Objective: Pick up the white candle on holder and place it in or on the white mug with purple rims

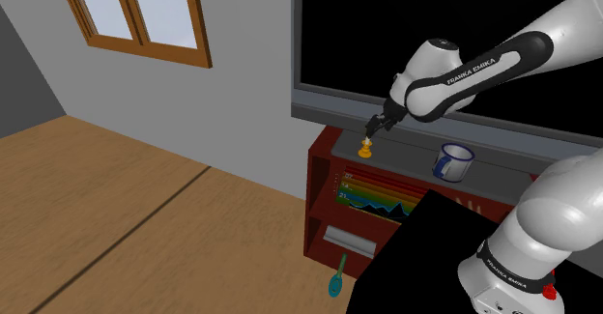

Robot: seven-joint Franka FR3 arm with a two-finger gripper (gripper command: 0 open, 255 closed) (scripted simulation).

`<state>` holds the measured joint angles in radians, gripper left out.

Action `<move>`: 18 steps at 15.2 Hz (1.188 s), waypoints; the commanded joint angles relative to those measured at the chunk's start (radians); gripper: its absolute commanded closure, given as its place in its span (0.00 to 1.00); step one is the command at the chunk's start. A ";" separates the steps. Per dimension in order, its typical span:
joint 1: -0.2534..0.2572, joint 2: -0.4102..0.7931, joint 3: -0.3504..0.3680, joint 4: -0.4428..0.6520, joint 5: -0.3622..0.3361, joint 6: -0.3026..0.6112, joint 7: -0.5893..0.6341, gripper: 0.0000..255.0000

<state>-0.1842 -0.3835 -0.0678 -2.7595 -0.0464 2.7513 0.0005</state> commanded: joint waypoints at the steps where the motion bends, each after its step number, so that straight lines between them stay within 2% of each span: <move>1: -0.017 0.091 -0.015 0.012 -0.007 0.133 -0.003 0.00; 9: -0.002 0.244 -0.029 0.042 0.014 0.259 -0.018 0.00; 17: -0.002 0.244 -0.029 0.042 0.014 0.259 -0.018 0.00; 18: -0.002 0.244 -0.029 0.042 0.014 0.259 -0.018 1.00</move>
<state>-0.1864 -0.1395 -0.0967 -2.7173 -0.0324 3.0104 -0.0176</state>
